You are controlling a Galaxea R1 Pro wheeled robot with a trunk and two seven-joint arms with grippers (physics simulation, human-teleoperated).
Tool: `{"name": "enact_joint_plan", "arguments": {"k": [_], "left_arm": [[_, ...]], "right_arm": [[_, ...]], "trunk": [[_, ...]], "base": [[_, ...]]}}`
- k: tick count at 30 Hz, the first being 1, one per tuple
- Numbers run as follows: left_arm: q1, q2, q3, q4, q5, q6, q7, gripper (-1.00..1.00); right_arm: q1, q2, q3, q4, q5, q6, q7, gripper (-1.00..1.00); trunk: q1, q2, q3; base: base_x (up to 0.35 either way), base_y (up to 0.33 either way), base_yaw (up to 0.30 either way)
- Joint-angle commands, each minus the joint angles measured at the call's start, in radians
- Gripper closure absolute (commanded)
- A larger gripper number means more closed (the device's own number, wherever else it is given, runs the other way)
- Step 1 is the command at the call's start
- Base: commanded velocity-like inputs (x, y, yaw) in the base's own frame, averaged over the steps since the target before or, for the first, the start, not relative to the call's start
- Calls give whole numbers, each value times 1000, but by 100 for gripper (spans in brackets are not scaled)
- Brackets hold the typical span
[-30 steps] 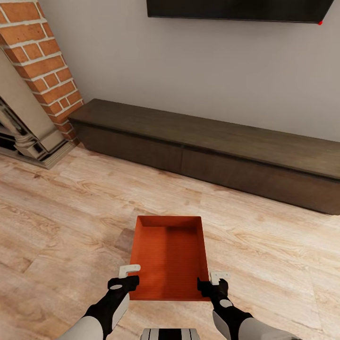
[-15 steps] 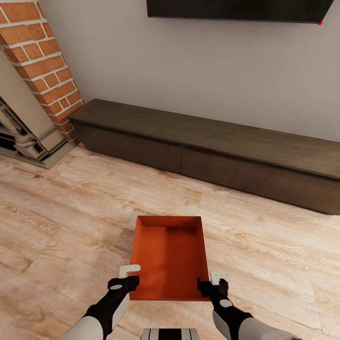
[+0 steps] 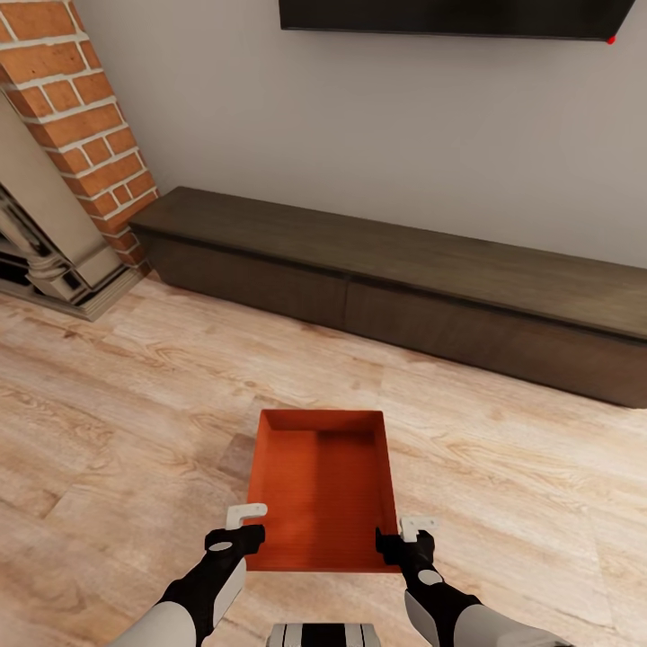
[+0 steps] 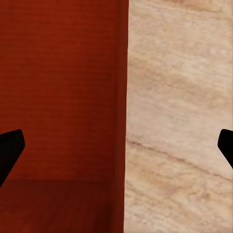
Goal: Move the two storage containers from the living room to the garage. In the garage, place one container on the floor and stack the other container on top of it (either order is fine).
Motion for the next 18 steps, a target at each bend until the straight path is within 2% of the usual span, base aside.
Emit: {"name": "enact_joint_plan", "arguments": {"k": [1,18], "left_arm": [[0,-1,4,-2,-1,5,1,-100],[0,0,-1,-3,-1,5,3,-100]], "right_arm": [[-1,0,8,1,-2,-2,-6,-100],[-1,0,8,1,-2,-2,-7,-100]], "trunk": [[4,-7,-4],[69,-126,-57]], "base": [[0,0,0],[0,0,0]]}}
